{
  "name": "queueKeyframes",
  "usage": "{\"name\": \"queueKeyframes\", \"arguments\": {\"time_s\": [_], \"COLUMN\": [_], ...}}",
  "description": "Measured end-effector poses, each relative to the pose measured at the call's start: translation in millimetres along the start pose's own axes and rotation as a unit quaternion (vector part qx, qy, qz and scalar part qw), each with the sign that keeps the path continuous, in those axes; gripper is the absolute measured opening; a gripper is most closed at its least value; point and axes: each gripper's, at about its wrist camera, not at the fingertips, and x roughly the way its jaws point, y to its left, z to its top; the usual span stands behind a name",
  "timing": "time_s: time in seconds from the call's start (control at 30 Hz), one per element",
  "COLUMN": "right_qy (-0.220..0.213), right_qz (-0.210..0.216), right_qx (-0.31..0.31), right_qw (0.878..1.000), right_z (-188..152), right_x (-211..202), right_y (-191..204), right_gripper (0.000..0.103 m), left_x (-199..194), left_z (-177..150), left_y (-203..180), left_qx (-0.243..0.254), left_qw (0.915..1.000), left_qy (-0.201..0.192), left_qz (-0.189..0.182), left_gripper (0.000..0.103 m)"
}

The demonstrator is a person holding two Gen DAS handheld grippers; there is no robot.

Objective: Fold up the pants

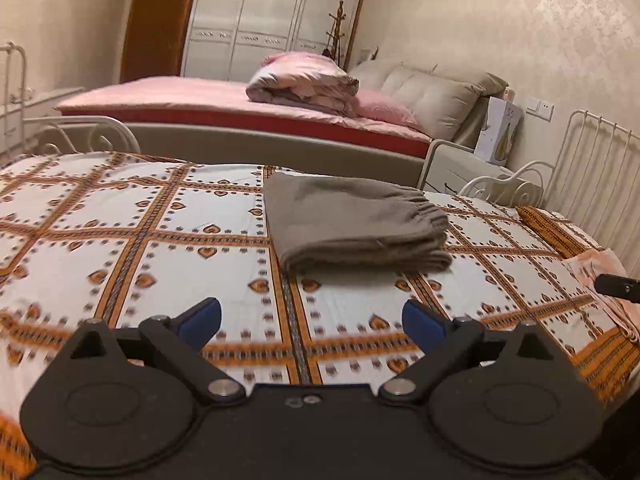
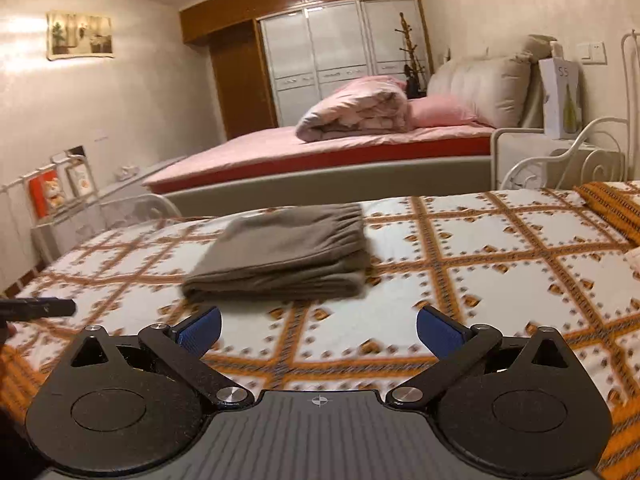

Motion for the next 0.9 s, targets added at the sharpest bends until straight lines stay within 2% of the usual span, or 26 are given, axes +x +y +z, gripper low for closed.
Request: {"name": "queueKeyframes", "arguments": {"time_s": [0.1, 0.23, 0.37, 0.5, 0.63, 0.9], "right_qy": [-0.006, -0.002, -0.013, -0.021, -0.015, -0.007], "right_qz": [0.011, 0.021, 0.022, 0.011, 0.001, -0.007], "right_qx": [-0.009, -0.037, -0.062, -0.057, -0.042, -0.072], "right_qw": [1.000, 0.999, 0.998, 0.998, 0.999, 0.997], "right_z": [-13, -31, -45, -49, -48, -52], "right_x": [-12, -25, -38, -41, -34, -29], "right_y": [22, 50, 67, 64, 57, 61], "right_gripper": [0.103, 0.103, 0.103, 0.103, 0.103, 0.103], "left_x": [-23, -49, -57, -51, -44, -43], "left_z": [-12, -28, -37, -36, -36, -40], "left_y": [-13, -23, -23, -29, -39, -59], "left_qx": [0.006, 0.020, 0.011, 0.019, 0.023, 0.039], "left_qw": [0.9999, 0.9993, 0.9994, 0.9992, 0.9992, 0.9983], "left_qy": [-0.011, -0.028, -0.027, -0.034, -0.031, -0.036], "left_qz": [-0.003, 0.013, 0.015, 0.011, -0.010, -0.026], "left_gripper": [0.091, 0.092, 0.092, 0.092, 0.092, 0.092]}}
